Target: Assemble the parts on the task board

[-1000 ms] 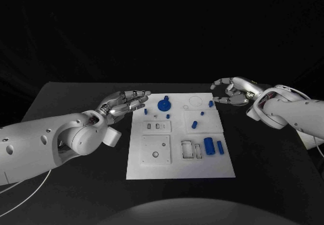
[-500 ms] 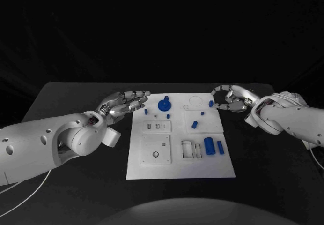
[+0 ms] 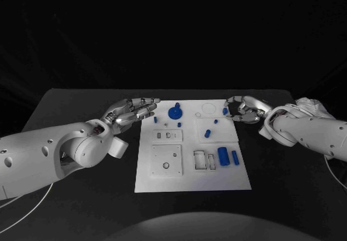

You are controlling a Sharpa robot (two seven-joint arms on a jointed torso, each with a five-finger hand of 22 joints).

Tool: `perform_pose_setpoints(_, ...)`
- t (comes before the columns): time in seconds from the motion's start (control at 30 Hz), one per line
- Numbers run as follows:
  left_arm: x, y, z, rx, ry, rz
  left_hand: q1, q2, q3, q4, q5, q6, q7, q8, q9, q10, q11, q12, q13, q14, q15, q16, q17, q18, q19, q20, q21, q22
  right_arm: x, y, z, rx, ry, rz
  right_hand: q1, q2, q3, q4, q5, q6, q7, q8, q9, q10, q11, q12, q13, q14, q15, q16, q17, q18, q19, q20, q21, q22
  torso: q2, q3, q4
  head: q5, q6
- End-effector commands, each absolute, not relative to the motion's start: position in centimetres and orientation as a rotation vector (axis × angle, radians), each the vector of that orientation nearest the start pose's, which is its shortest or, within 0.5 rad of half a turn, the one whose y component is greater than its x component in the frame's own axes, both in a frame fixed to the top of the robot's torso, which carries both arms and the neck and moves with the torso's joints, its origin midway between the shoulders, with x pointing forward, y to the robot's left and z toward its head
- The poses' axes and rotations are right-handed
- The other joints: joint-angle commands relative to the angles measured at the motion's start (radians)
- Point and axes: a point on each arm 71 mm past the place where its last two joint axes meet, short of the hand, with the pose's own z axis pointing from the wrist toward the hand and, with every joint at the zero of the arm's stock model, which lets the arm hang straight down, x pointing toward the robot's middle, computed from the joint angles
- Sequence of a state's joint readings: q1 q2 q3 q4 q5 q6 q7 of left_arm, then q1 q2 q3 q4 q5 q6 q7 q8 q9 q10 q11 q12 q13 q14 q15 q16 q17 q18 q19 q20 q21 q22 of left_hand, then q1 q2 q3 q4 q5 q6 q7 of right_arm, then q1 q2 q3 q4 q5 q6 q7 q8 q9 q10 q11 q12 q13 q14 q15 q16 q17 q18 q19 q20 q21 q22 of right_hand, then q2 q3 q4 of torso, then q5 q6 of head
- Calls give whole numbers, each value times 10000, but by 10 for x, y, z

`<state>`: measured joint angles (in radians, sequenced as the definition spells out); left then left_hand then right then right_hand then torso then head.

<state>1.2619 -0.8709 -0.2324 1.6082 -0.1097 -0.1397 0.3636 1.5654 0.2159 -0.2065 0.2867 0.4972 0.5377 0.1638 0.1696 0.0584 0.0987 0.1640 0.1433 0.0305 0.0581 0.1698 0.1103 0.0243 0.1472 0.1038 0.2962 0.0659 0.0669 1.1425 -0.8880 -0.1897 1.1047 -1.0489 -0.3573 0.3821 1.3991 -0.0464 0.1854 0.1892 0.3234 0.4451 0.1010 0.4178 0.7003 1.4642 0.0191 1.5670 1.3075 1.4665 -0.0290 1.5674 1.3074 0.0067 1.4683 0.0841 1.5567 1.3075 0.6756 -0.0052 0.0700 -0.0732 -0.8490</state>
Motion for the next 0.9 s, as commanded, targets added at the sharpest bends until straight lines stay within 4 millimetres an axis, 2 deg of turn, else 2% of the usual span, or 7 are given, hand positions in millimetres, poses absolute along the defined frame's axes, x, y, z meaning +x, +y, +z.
perform_pose_setpoints(0.03,448,187,-212,-9206,17612,-16520,50,21,36,-31,57,27,206,72,15,27,32,85,19,1,53,40,14,-214,57,-5,66,7,499,-351,-269,1129,17186,6782,99,13,56,9,64,-19,40,50,9,1066,64,38,2633,1043,84,34,2634,2,800,64,-59,2540,5,14,6,35,0)
perform_pose_setpoints(0.67,447,188,-213,-9214,17781,-16476,50,21,36,-32,57,28,207,72,15,28,33,86,19,1,53,40,14,-214,57,-5,66,7,500,-351,-272,1386,16690,6513,236,155,227,-35,380,-400,91,128,-58,1066,113,38,2633,1043,133,34,2634,49,648,114,-196,2478,11,0,-13,35,-58)
perform_pose_setpoints(0.9,447,187,-213,-9201,17842,-16474,64,19,47,-35,58,45,219,84,18,49,49,108,23,4,55,46,14,-231,66,-6,71,8,501,-350,-274,1357,16832,6406,347,180,324,-106,461,-468,102,137,-147,1066,118,38,2633,1043,135,34,2634,57,622,122,-220,2468,1,6,10,13,-73)
